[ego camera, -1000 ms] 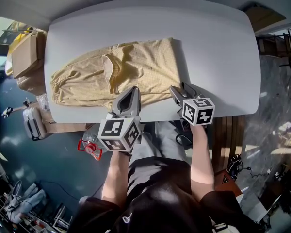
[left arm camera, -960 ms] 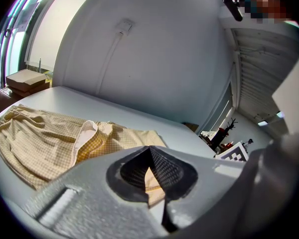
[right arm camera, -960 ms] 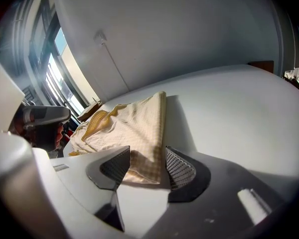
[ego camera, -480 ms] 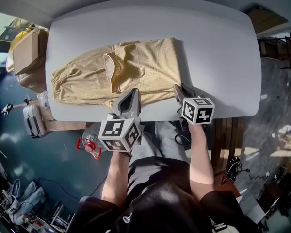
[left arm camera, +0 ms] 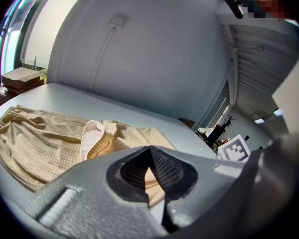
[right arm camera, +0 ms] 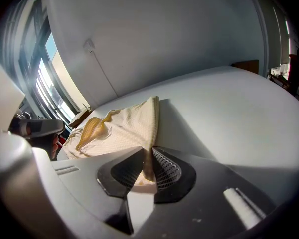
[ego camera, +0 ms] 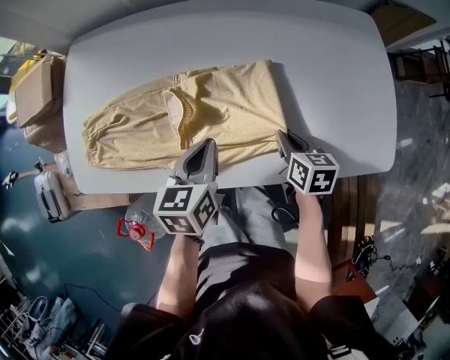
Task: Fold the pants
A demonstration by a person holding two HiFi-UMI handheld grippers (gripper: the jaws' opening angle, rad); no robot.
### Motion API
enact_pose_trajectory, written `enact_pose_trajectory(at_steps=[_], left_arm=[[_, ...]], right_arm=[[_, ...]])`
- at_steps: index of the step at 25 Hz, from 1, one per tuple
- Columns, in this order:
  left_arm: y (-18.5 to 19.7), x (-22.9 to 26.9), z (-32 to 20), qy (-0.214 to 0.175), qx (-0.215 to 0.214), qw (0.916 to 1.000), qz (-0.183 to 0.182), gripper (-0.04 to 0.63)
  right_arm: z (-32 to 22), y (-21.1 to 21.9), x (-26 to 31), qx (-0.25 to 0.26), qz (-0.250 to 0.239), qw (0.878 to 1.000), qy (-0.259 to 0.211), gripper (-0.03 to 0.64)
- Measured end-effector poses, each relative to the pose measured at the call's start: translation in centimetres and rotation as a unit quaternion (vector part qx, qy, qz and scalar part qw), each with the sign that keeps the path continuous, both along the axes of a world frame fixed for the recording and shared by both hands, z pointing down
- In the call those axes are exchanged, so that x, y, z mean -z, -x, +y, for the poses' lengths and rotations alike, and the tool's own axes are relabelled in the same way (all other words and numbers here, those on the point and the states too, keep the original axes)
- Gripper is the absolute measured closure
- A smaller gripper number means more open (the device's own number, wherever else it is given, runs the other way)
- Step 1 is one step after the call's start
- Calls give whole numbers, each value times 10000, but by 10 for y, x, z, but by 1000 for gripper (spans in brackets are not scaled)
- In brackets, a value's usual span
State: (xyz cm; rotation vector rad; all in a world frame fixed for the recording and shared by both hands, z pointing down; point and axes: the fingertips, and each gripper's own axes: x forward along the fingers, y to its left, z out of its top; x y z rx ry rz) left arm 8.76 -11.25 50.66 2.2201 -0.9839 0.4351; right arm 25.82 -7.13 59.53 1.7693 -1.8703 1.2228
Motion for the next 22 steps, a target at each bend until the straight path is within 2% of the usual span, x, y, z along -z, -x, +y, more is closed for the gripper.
enact_pose_trajectory(at_steps=[8, 14, 22], left_arm=[[-63, 5, 14, -60, -531, 9985, 141, 592], [-100, 3, 33, -14, -936, 9954, 213, 592], [-147, 4, 60, -16, -1516, 9878, 351, 592]], right_arm=[[50, -90, 3, -673, 202, 9975, 77, 557], [99, -151, 14, -1405, 410, 9892, 115, 557], [158, -189, 17, -1932, 575, 9792, 211, 557]])
